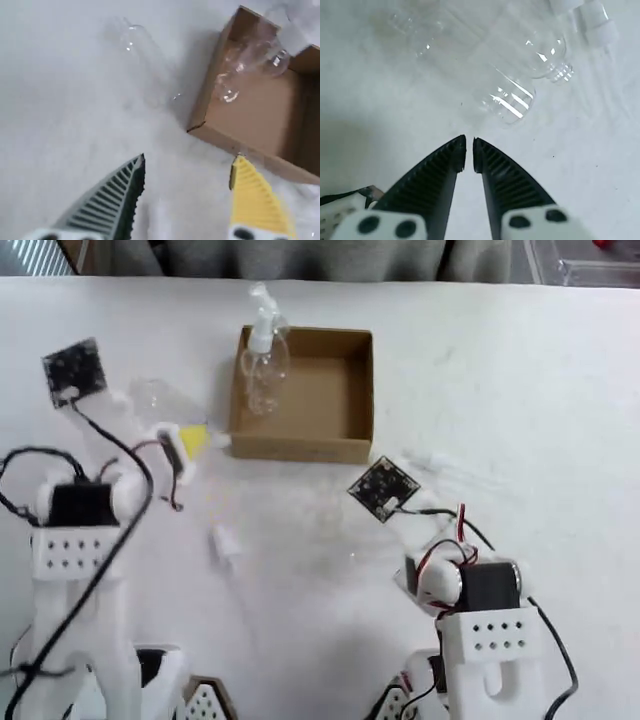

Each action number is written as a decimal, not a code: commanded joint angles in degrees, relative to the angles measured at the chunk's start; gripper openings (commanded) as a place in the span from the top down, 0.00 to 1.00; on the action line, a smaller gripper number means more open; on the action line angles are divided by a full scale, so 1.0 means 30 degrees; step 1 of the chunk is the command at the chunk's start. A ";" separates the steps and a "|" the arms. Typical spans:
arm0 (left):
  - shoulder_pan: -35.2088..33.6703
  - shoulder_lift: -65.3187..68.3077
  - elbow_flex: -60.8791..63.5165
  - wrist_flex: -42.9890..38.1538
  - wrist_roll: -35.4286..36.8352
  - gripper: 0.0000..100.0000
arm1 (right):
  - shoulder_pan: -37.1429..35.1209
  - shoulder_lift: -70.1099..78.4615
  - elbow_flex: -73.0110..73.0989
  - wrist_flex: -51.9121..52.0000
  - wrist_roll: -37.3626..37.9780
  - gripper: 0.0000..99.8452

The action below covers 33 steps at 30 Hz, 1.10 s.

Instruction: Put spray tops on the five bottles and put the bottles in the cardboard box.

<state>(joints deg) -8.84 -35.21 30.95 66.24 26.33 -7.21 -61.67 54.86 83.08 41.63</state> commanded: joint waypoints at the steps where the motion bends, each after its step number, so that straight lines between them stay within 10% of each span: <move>1: -0.0806 0.3326 -0.3487 -0.0322 0.1143 0.73 | 0.0044 0.0190 -0.0117 -0.0337 0.0176 0.98; 33: -0.2916 2.3897 -1.9604 -0.0791 0.6359 0.73 | -0.0015 0.0073 0.3985 -0.4000 0.0147 0.98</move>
<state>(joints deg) -16.57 35.21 -21.80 64.40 44.79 -7.21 -61.49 67.34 72.00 41.54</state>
